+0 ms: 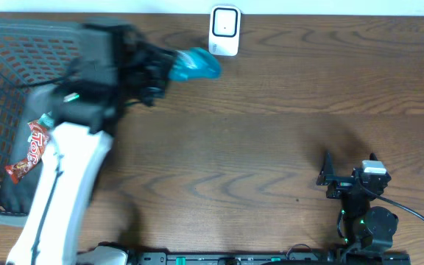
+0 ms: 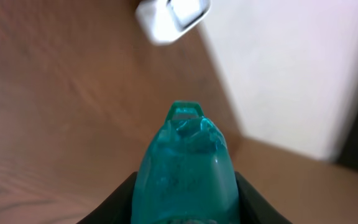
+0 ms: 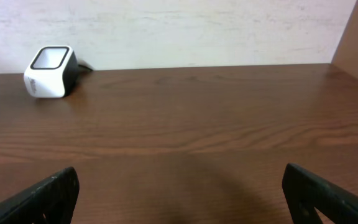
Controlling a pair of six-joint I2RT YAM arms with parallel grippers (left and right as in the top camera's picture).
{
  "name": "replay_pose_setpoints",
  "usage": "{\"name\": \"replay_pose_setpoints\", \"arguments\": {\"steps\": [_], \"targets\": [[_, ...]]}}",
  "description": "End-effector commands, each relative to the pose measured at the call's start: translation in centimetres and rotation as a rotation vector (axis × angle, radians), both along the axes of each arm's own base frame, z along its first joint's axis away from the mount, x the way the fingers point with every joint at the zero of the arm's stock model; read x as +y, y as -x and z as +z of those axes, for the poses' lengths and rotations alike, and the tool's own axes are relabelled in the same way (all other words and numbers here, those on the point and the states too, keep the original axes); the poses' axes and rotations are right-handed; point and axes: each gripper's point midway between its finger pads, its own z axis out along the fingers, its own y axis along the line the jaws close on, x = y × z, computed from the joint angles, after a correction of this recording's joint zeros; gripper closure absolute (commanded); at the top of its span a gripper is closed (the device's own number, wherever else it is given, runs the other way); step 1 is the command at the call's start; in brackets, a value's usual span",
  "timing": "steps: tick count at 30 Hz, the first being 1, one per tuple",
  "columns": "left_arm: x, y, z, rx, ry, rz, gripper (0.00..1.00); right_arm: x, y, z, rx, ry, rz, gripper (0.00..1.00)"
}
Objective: Scan the item barcode
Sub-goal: 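Lift the blue bottle out and set it upright on the table centre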
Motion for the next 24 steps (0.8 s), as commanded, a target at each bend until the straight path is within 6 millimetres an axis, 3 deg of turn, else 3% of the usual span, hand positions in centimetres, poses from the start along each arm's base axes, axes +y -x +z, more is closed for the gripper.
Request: {"name": "replay_pose_setpoints", "arguments": {"steps": [1, 5, 9, 14, 21, 24], "targets": [[-3.6, 0.0, -2.0, 0.016, -0.090, -0.056, 0.73, 0.2, 0.0, -0.1, -0.001, 0.011, 0.011, 0.01], [-6.6, 2.0, -7.9, 0.156, -0.258, -0.128, 0.73, 0.2, 0.0, -0.1, -0.001, 0.011, 0.011, 0.01], [-9.3, 4.1, -11.6, 0.200, -0.392, -0.264, 0.72, 0.2, 0.0, -0.1, -0.001, 0.011, 0.011, 0.01], [-11.2, 5.0, -15.0, 0.156, -0.600, -0.412, 0.72, 0.2, 0.0, -0.1, -0.001, 0.011, 0.011, 0.01], [-12.1, 5.3, -19.4, 0.092, -0.927, -0.550, 0.71, 0.2, 0.0, -0.1, -0.001, 0.011, 0.011, 0.01], [-12.3, 5.5, -20.3, 0.098, -0.959, -0.580, 0.67, 0.2, 0.0, -0.1, -0.001, 0.011, 0.011, 0.01]]}}
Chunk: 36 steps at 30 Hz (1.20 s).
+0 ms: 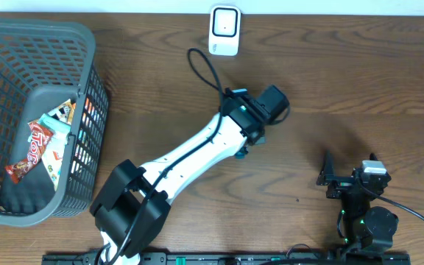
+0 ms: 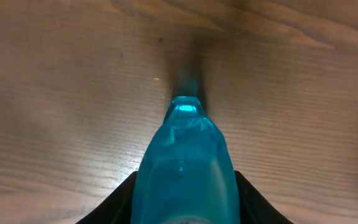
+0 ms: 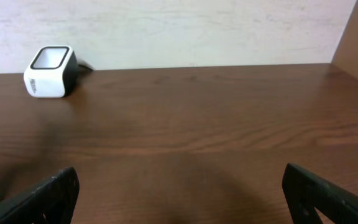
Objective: Scan the item barcode
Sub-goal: 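Lift the blue bottle out and set it upright on the table centre, then return the left gripper into the basket and grasp the red chocolate bar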
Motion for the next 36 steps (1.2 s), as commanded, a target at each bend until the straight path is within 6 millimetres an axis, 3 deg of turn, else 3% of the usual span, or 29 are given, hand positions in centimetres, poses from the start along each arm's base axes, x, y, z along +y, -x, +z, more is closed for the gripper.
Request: {"name": "replay_pose_setpoints", "arguments": {"steps": [1, 6, 8, 9, 11, 15, 18, 20, 23, 25, 26, 30, 33, 36], "targets": [[0.6, -1.0, -0.2, -0.058, -0.104, -0.062, 0.67, 0.2, 0.0, -0.1, -0.001, 0.011, 0.012, 0.01], [0.5, -1.1, 0.0, -0.065, -0.101, -0.061, 0.57, 0.2, 0.0, -0.1, -0.001, 0.011, 0.012, 0.01], [0.5, -1.2, 0.0, -0.066, -0.100, -0.063, 0.39, 0.2, 0.0, -0.1, -0.001, 0.011, 0.012, 0.01], [0.5, -1.2, 0.0, -0.067, -0.102, -0.072, 0.18, 0.2, 0.0, -0.1, -0.001, 0.011, 0.012, 0.01], [0.4, -1.2, 0.4, -0.074, -0.110, -0.114, 0.00, 0.2, 0.0, -0.1, -0.001, 0.011, 0.012, 0.01], [0.3, -1.4, 2.4, -0.107, -0.091, -0.144, 0.01, 0.2, 0.0, -0.1, -0.001, 0.011, 0.012, 0.01], [0.3, -1.4, 5.7, -0.158, -0.054, -0.165, 0.01, 0.2, 0.0, -0.1, -0.001, 0.011, 0.012, 0.01], [0.4, -1.4, 8.6, -0.212, -0.029, -0.207, 0.01, 0.2, 0.0, -0.1, -0.001, 0.011, 0.012, 0.01], [2.0, -1.6, 15.0, -0.367, -0.037, -0.259, 0.02, 0.2, 0.0, -0.1, -0.001, 0.011, 0.012, 0.01], [4.4, -2.0, 19.5, -0.499, -0.075, -0.230, 0.02, 0.2, 0.0, -0.1, -0.001, 0.011, 0.012, 0.01], [8.6, -2.1, 24.4, -0.652, -0.134, -0.106, 0.02, 0.2, 0.0, -0.1, -0.001, 0.011, 0.012, 0.01], [19.1, -0.7, 32.6, -0.891, -0.244, 0.219, 0.02, 0.2, 0.0, -0.1, -0.001, 0.011, 0.012, 0.01], [26.2, 1.2, 35.4, -0.950, -0.276, 0.423, 0.02, 0.2, 0.0, -0.1, -0.001, 0.011, 0.012, 0.01], [33.0, 3.5, 35.8, -0.958, -0.283, 0.688, 0.02, 0.2, 0.0, -0.1, -0.001, 0.011, 0.012, 0.01]]}}
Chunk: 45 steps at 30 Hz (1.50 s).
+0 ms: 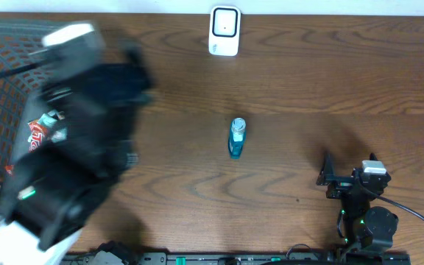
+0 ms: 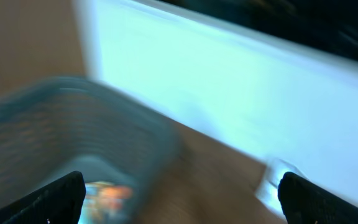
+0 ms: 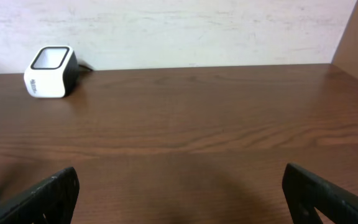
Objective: Scan the item barcode
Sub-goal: 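Return the left gripper into the basket and grasp the red chocolate bar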
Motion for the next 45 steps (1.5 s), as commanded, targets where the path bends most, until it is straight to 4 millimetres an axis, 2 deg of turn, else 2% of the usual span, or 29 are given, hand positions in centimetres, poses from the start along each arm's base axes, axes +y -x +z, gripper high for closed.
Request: {"name": "replay_pose_setpoints", "arguments": {"steps": [1, 4, 7, 10, 18, 23, 26, 35, 39, 43, 45], "targets": [[8.7, 2.8, 0.2, -0.058, 0.060, 0.367, 0.02, 0.2, 0.0, -0.1, -0.001, 0.011, 0.012, 0.01], [13.2, 4.8, -2.3, -0.054, 0.225, 0.567, 0.02, 0.2, 0.0, -0.1, -0.001, 0.011, 0.012, 0.01], [15.8, 5.4, -5.9, 0.020, 0.386, 0.677, 0.02, 0.2, 0.0, -0.1, -0.001, 0.011, 0.012, 0.01], [17.8, 4.8, -9.7, 0.103, 0.554, 0.760, 0.02, 0.2, 0.0, -0.1, -0.001, 0.011, 0.012, 0.01], [21.9, 2.3, -19.3, 0.359, 0.922, 0.854, 0.02, 0.2, 0.0, -0.1, -0.001, 0.011, 0.012, 0.01], [23.7, 3.0, -25.2, 0.501, 1.084, 1.031, 0.02, 0.2, 0.0, -0.1, -0.001, 0.011, 0.012, 0.01], [24.5, 2.8, -28.1, 0.583, 1.105, 1.077, 0.02, 0.2, 0.0, -0.1, -0.001, 0.011, 0.012, 0.01], [25.5, 1.4, -34.5, 0.726, 1.126, 1.122, 0.02, 0.2, 0.0, -0.1, -0.001, 0.011, 0.012, 0.01], [25.3, 0.9, -37.3, 0.790, 1.165, 1.127, 0.02, 0.2, 0.0, -0.1, -0.001, 0.011, 0.012, 0.01], [24.6, 0.6, -39.3, 0.845, 1.207, 1.124, 0.01, 0.2, 0.0, -0.1, -0.001, 0.011, 0.012, 0.01], [24.2, 0.5, -40.1, 0.876, 1.213, 1.117, 0.05, 0.2, 0.0, -0.1, -0.001, 0.011, 0.012, 0.01]]}}
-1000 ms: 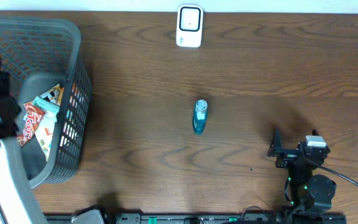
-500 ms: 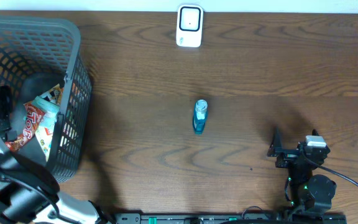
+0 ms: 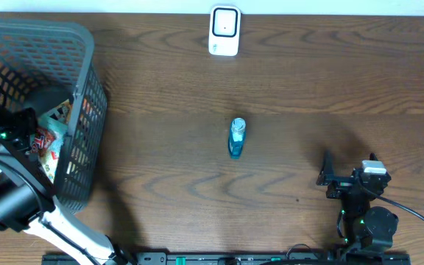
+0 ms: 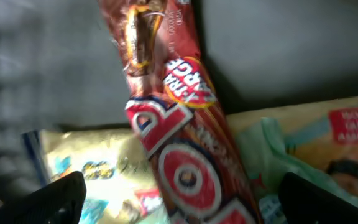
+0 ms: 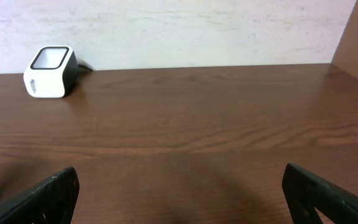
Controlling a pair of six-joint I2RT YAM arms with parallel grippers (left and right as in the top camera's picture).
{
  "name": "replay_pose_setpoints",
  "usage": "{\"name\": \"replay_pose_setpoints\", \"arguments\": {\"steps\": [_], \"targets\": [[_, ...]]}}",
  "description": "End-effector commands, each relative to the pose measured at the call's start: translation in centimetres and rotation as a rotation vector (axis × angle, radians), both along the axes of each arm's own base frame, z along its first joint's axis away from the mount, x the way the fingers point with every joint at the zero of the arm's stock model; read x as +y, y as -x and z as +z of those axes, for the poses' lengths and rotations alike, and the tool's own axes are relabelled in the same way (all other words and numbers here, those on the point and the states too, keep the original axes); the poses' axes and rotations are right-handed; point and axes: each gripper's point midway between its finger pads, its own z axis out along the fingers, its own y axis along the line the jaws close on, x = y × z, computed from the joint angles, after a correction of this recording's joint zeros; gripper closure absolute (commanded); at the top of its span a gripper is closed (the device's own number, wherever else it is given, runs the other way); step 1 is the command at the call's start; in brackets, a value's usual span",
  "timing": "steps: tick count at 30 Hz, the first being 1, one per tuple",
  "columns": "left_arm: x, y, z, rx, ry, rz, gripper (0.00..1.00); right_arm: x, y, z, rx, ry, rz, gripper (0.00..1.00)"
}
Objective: Scan the item barcode
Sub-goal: 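Return the left gripper into the basket and grasp the red chocolate bar, then carry the red chocolate bar out and place it left of the bottle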
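The white barcode scanner point(image 3: 225, 31) stands at the table's far edge and also shows in the right wrist view point(image 5: 50, 63). A teal blue bottle point(image 3: 237, 137) lies alone at mid-table. My left gripper point(image 4: 179, 210) is open inside the grey mesh basket point(image 3: 44, 31), just above a red-brown snack wrapper point(image 4: 178, 149) with nothing between its fingers. Yellow point(image 4: 98, 168) and green point(image 4: 303, 143) packets lie beside the wrapper. My right gripper point(image 5: 182, 198) rests open and empty near the table's front right.
The basket fills the left end of the table, with its tall wall point(image 3: 87, 118) facing the middle. My left arm's white link point(image 3: 57, 228) runs along the front left. A white wall point(image 5: 179, 25) backs the table.
My left arm was a blur above the basket's right side. Now its open gripper is down inside the basket over the snack packets. The bottle and right arm have not moved.
My left gripper first held the teal bottle up near the scanner. Then it held the bottle low over the middle of the table. After that the bottle lay on the table, released, with the arm back over the basket, and now the gripper is inside it.
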Motion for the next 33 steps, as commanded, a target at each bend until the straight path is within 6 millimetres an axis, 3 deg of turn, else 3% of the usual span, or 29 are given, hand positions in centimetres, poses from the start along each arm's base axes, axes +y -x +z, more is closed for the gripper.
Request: {"name": "replay_pose_setpoints", "arguments": {"steps": [1, 2, 4, 6, 7, 10, 14, 19, 25, 29, 33], "targets": [[-0.8, 0.2, -1.9, 0.041, 0.057, -0.004, 0.11, 0.2, 0.0, 0.0, -0.001, 0.011, 0.011, 0.01], [-1.0, 0.2, -2.3, 0.050, 0.065, -0.020, 0.22, 0.2, 0.0, 0.0, -0.001, 0.011, 0.011, 0.01], [-1.6, 0.1, -2.9, 0.061, 0.079, -0.064, 0.67, 0.2, 0.0, 0.0, -0.001, 0.011, 0.011, 0.01], [-2.1, -0.1, -3.1, 0.066, 0.086, -0.098, 0.90, 0.2, 0.0, 0.0, -0.002, 0.011, 0.011, 0.01], [-2.3, -0.2, -3.1, 0.066, 0.088, -0.113, 0.92, 0.2, 0.0, 0.0, -0.001, 0.011, 0.011, 0.01], [-3.2, -0.5, -2.2, 0.058, 0.092, -0.159, 0.93, 0.2, 0.0, 0.0, -0.001, 0.011, 0.011, 0.01], [-3.2, -1.1, 0.6, -0.006, 0.043, -0.168, 0.93, 0.2, 0.0, 0.0, -0.001, 0.011, 0.011, 0.01], [-2.4, -1.9, 7.9, -0.197, -0.114, -0.167, 0.93, 0.2, 0.0, 0.0, -0.001, 0.011, 0.011, 0.01], [-3.1, -0.9, 19.0, -0.485, -0.346, -0.169, 0.93, 0.2, 0.0, 0.0, -0.001, 0.011, 0.011, 0.01], [-7.0, 0.7, 25.7, -0.698, -0.416, -0.237, 0.93, 0.2, 0.0, 0.0, -0.001, 0.011, 0.011, 0.01], [-14.3, 0.2, 31.7, -0.962, -0.460, -0.545, 0.93, 0.2, 0.0, 0.0, -0.001, 0.011, 0.011, 0.01]]}}
